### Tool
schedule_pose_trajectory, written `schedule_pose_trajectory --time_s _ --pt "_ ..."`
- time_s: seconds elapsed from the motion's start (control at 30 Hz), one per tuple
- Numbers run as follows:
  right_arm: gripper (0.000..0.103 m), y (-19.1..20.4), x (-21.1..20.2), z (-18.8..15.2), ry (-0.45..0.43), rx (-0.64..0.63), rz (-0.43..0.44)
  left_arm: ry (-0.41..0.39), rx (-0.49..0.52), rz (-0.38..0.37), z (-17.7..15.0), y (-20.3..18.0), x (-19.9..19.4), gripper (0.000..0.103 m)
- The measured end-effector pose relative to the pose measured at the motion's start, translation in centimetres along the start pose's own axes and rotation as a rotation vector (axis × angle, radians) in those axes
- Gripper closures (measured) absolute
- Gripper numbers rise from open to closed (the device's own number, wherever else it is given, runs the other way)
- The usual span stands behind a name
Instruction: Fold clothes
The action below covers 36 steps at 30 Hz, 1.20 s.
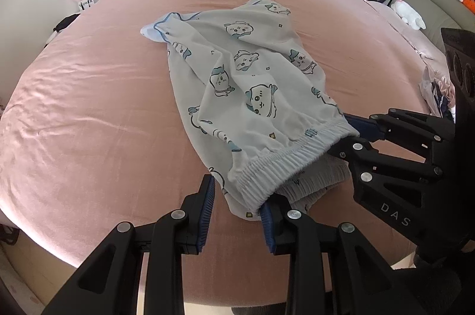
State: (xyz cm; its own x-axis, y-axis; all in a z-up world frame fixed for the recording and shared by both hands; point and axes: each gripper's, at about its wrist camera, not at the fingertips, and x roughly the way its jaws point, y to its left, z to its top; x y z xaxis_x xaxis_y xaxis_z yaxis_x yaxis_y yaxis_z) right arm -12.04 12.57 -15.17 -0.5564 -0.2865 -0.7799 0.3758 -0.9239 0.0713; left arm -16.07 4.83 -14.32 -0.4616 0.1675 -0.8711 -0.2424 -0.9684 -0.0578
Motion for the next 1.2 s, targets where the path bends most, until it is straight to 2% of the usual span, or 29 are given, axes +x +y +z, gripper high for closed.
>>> schedule_pose_trajectory --time_s 0.07,0.13,0.2,0.27,0.3,0.43,0.63,0.83,1.2 --pt "0.037 -0.1 -0.1 -0.2 0.004 0.009 -0.019 0.004 0.009 0.013 -0.2 -0.1 -0.2 0.077" --pt "0.025 -0.4 -0.4 -0.3 -0.002 0.022 -0.04 0.022 0.016 0.016 -0.3 -0.2 -0.2 0.076" --pt "0.024 -0.8 -0.9 -0.4 0.001 0.047 -0.057 0.067 0.033 0.039 -0.4 -0.4 0.1 0.066" --pt "0.024 -1.5 -1.3 -0.7 0.009 0.088 -0.062 0.085 0.072 0.111 -0.7 -0.8 0.2 0.03" --pt "0.024 -1.8 -1.5 -0.9 0.014 0.11 -0.062 0.076 0.085 0.13 -0.9 -0.9 0.0 0.026" --pt "0.024 -3.0 -2.5 -1.6 0.028 0.181 -0.053 0.048 0.032 0.053 -1.5 -0.3 -1.2 0.024" --pt "0.024 -3.9 -4.4 -2.3 0.022 0.233 -0.066 0.028 0.036 0.112 -2.1 -0.1 -2.4 0.022" --pt "0.024 -3.8 -5.6 -1.9 0.008 0.223 -0.085 -0.013 0.013 0.124 -2.1 0.3 -3.9 0.022" --pt "0.024 -3.8 -4.9 -1.1 0.028 0.185 -0.109 -0.028 -0.018 0.147 1.5 3.0 -3.1 0.022"
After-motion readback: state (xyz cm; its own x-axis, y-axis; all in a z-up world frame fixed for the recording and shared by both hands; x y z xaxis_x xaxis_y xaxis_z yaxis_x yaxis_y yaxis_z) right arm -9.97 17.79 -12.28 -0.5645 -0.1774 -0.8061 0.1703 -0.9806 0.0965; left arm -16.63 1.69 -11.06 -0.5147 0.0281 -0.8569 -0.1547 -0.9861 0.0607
